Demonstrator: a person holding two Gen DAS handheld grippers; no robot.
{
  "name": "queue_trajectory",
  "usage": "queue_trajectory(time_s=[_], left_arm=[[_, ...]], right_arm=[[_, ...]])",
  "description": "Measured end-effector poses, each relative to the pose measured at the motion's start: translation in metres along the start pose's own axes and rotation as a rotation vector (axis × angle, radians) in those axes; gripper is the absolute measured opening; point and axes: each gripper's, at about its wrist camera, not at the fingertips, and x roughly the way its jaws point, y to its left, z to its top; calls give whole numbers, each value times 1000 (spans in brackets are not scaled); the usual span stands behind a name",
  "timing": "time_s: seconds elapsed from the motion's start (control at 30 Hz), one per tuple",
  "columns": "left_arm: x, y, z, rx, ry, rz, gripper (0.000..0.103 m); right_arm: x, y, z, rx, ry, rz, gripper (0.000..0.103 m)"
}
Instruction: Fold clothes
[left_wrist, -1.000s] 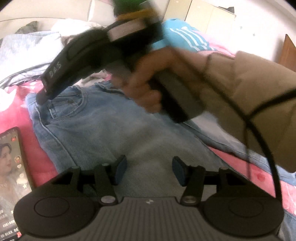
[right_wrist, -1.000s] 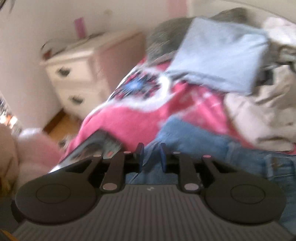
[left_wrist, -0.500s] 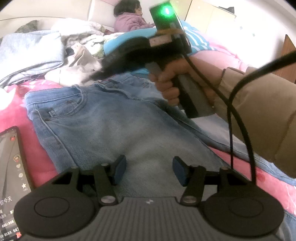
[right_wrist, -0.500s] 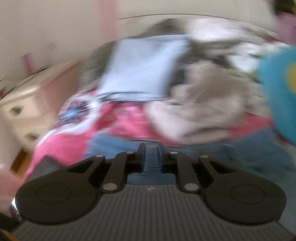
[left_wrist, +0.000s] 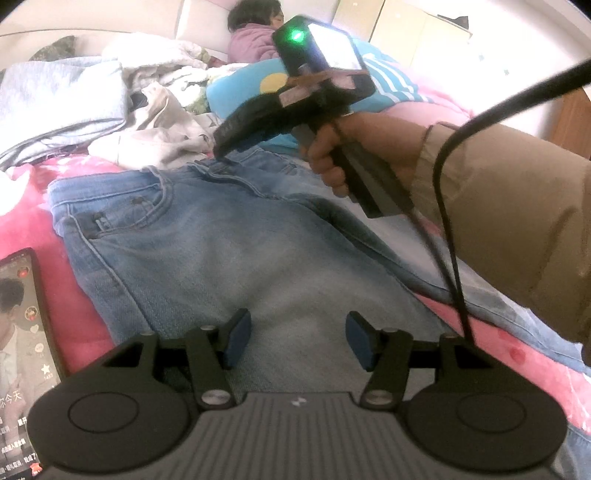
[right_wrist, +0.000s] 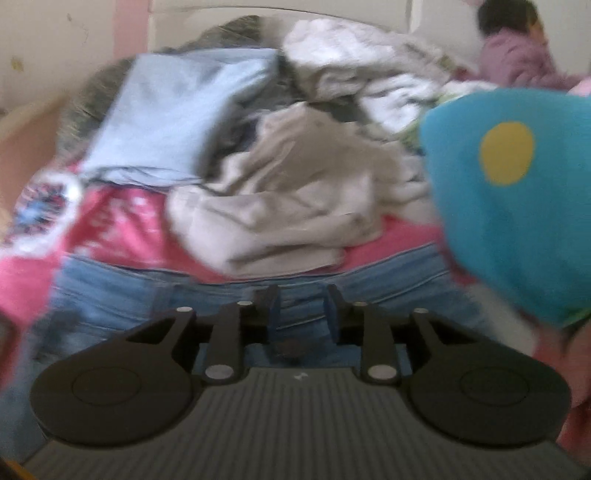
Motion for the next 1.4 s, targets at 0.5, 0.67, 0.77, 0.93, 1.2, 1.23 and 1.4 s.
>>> queue_trajectory(time_s=[0.5,0.67,0.77,0.93,1.2,1.23,1.4], left_arm=[[0,1,0,-4,-8,3,58],[0,2,0,-5,-7,2,58],[0,2,1,-5,-6,1,58],[0,2,1,-4,-6,3,58],[1,2,1,-1,-5,6,58],[1,2,1,-1,-5,6,58],[2,3,2,0,-5,5,58]], right_arm=[[31,-8,11,9,-19,33,0],[29,-15,24,38,-19,16,1],[27,-29,21,73,33,35,4],[28,-42,5,90,106,63,29],[39,-52,0,111,141,131,41],[40,-54,0,127,146,146,36],[39,-56,-1,165,126,112,7]])
